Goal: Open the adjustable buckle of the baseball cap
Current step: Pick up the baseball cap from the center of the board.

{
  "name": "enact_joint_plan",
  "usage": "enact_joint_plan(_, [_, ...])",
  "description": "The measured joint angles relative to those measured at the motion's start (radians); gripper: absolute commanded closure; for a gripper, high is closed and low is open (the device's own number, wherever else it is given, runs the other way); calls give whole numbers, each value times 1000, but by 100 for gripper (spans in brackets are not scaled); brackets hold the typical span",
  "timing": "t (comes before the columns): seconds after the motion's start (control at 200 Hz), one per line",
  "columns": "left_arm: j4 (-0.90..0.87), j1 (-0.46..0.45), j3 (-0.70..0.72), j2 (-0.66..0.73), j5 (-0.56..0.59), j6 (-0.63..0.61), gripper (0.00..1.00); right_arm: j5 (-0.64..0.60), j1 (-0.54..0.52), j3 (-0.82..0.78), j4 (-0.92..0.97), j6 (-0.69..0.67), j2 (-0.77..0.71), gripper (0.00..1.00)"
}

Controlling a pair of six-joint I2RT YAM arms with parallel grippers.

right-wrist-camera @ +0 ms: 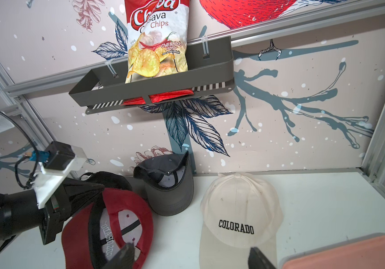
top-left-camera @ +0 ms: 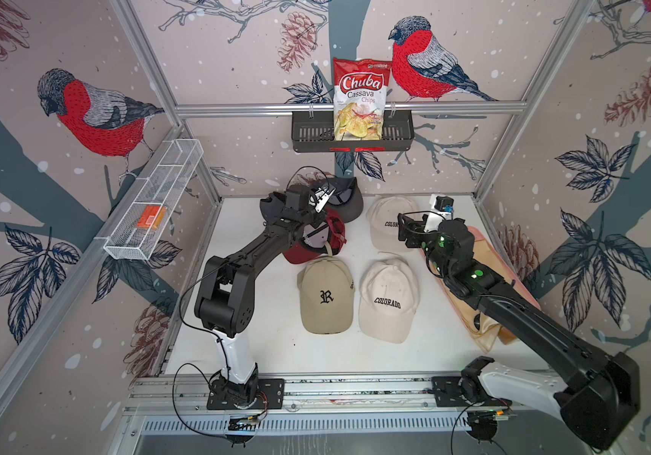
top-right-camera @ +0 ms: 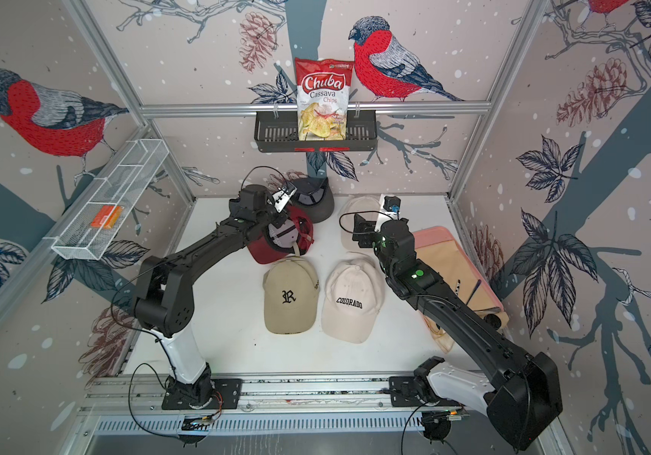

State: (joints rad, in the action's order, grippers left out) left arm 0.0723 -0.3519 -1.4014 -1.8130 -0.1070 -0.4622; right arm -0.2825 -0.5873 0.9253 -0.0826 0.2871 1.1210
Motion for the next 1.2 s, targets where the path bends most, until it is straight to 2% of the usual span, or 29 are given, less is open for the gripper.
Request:
enact_joint_plan(0.16, [35,0,60,92,-36,63,99,13,-8,-19,-1,3,-28,20])
enact_joint_plan(0.245, [51,0,86,117,-45,68,69,23,-12,-29,-1,3,-42,20])
enact_joint_plan(0.33, [45,3,96,116,-41,53,47,25,-14,-36,-1,3,-55,20])
enact_joint_plan(0.39, [43,6,111,115,-19,24,35,26,-14,-41,-1,3,-62,20])
enact_joint_plan(0.43, [49,8,126,114,-2,8,32,26,-14,-44,-1,3,-65,19])
enact_joint_plan(0.69, [119,22,192,45,55,-194,29,24,-14,-63,-5,-1,-53,18])
enact_joint_plan(0.946, [184,23,90,-101,66,-352,28,29,25,-64,-9,-22,-2,17])
enact_joint_plan(1.066, [193,23,47,-158,78,-383,28,56,62,-59,-14,-23,29,17])
enact_joint_plan(1.146, [198,23,5,-195,61,-392,37,78,84,-50,-14,-23,56,17])
enact_joint_plan(1.201, [198,23,-29,-217,50,-395,49,90,94,-40,-15,-23,75,17])
